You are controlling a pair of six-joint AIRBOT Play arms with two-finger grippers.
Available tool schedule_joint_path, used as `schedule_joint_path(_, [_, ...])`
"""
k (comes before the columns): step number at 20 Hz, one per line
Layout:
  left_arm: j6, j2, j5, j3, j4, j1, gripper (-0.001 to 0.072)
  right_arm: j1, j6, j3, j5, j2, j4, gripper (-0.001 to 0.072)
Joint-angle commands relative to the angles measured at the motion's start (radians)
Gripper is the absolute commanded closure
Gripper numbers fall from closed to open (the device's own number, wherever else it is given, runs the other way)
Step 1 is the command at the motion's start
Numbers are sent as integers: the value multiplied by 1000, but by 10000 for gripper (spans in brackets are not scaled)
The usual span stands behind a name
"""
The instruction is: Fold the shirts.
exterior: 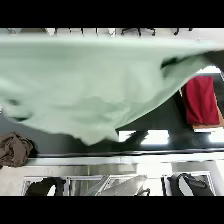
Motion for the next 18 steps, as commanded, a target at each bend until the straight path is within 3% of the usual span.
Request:
schedule_joint_path(1, [27, -56, 203, 256, 13, 152, 689, -10, -2, 172, 68, 75, -50, 687])
schedule_joint_path(5, [74, -225, 451, 310, 10, 255, 689, -10, 29, 89, -79, 29, -53, 687])
schedule_joint_path(9, [159, -360, 510, 50, 3, 260, 689, 2, -2, -290, -78, -16, -50, 688])
schedule_joint_path(11, [219, -433, 454, -136, 5, 220, 689, 38, -65, -556, 13, -32, -50, 687])
schedule_joint_path(14, [301, -569, 220, -396, 10, 124, 689, 122, -124, -924, 327, -98, -49, 687])
schedule_joint_path(16, [309, -700, 23, -479, 9, 79, 689, 160, -125, -1036, 496, -220, -37, 687])
schedule_joint_path(18, [312, -860, -61, -455, 10, 61, 689, 174, -128, -1032, 537, -373, -19, 688])
